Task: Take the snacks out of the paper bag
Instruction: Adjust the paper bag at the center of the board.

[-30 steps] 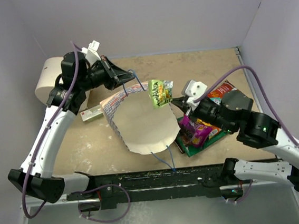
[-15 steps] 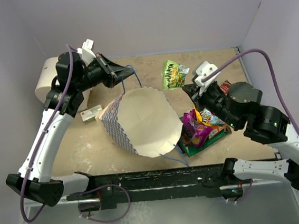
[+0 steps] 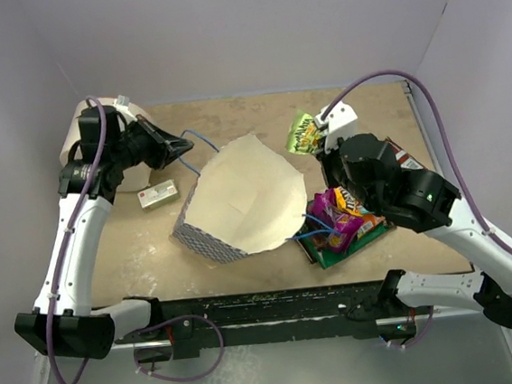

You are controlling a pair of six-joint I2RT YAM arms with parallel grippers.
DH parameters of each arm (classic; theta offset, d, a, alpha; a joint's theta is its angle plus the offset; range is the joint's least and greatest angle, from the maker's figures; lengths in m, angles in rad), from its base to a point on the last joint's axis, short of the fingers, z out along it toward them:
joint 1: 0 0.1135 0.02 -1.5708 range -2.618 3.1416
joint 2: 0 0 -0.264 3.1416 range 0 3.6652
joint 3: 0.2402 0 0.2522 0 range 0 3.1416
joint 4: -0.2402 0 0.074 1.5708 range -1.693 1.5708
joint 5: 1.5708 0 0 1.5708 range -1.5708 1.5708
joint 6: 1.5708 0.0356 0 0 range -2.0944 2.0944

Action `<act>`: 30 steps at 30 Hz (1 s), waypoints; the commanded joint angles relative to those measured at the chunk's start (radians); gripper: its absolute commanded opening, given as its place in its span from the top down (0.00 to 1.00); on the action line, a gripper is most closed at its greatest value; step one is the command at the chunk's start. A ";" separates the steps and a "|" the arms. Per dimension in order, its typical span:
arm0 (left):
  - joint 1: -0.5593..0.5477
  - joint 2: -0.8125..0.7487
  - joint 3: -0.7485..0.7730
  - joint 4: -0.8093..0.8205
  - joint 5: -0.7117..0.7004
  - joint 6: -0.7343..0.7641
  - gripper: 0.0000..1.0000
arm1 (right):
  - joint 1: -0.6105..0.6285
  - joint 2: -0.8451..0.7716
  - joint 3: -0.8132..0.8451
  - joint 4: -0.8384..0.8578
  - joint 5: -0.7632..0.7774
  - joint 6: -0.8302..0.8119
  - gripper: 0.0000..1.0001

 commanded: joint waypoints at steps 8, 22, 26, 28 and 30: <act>0.166 0.045 0.089 -0.258 -0.070 0.319 0.98 | -0.336 0.069 -0.017 -0.245 -0.137 0.333 1.00; 0.168 0.022 0.170 -0.342 -0.168 0.403 0.52 | -0.553 -0.014 -0.247 -0.286 -0.436 0.420 1.00; 0.168 0.024 0.185 -0.344 -0.164 0.407 0.28 | -0.552 -0.027 -0.279 -0.311 -0.544 0.413 1.00; 0.168 0.026 0.202 -0.342 -0.161 0.411 0.19 | -0.552 -0.038 -0.288 -0.318 -0.568 0.406 1.00; 0.168 0.030 0.224 -0.344 -0.162 0.420 0.13 | -0.552 -0.046 -0.293 -0.320 -0.584 0.395 1.00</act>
